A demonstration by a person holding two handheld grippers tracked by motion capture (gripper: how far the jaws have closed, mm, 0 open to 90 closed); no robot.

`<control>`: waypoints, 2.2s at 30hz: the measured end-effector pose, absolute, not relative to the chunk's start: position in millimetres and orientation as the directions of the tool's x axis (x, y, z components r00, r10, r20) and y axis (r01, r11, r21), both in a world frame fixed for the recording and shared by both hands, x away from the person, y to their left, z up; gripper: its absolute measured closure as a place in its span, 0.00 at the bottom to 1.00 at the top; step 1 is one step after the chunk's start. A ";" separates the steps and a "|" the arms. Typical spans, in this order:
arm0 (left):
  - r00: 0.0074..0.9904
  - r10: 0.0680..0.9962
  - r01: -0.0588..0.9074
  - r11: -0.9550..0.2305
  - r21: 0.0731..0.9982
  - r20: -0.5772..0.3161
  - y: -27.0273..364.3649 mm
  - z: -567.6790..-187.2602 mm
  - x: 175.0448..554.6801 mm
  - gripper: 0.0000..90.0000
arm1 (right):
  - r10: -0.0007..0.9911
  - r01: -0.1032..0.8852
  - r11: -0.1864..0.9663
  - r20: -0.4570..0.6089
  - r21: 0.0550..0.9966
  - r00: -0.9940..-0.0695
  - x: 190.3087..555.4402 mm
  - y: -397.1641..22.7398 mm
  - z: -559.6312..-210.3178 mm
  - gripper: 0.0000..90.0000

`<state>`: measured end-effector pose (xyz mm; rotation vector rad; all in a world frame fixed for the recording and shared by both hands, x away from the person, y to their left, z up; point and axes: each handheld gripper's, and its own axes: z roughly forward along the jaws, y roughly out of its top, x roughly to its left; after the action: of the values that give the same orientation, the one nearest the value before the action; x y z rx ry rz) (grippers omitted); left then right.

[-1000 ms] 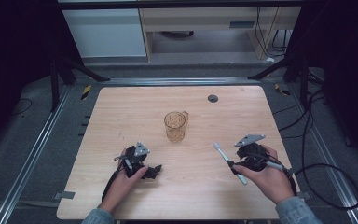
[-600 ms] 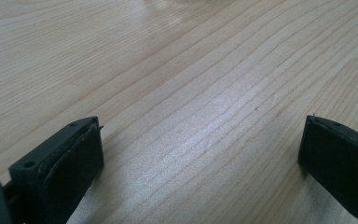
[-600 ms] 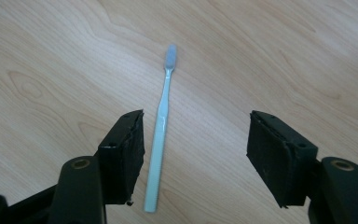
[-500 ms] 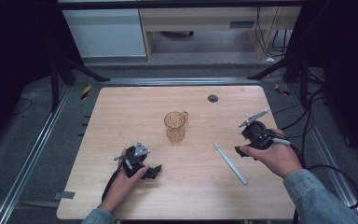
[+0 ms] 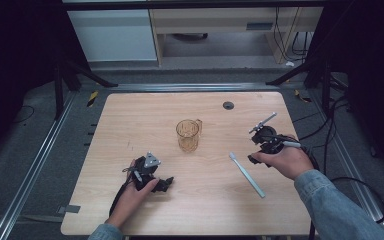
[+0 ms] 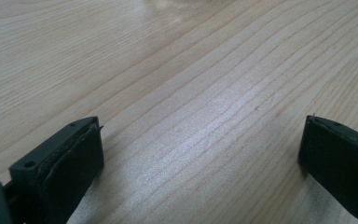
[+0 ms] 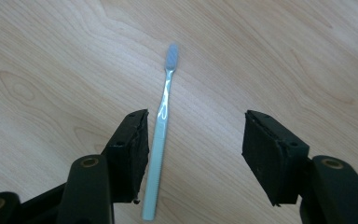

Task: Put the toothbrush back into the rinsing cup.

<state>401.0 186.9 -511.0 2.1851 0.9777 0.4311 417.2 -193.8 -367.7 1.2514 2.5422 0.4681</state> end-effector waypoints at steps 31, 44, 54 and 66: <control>0.661 0.750 0.520 -0.475 0.710 0.018 186.8 -510.9 401.2 0.00 | 0.803 0.752 0.571 -0.034 0.328 -0.595 439.3 -175.9 -402.6 0.61; 0.661 0.750 0.519 -0.475 0.711 0.018 186.6 -511.1 401.3 0.00 | 0.817 0.789 0.560 -0.012 0.254 -0.576 446.7 -173.7 -426.8 0.72; 0.661 0.750 0.519 -0.474 0.711 0.018 186.6 -511.1 401.2 0.00 | 0.829 0.811 0.546 0.002 0.213 -0.559 447.2 -167.8 -439.5 0.74; 0.661 0.750 0.519 -0.474 0.711 0.018 186.6 -511.1 401.3 0.00 | 0.835 0.820 0.539 0.009 0.194 -0.551 451.4 -162.3 -452.7 0.74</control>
<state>401.3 186.6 -511.1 2.1843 0.9767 0.4307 451.4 -162.3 -452.7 1.4446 2.6807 0.2683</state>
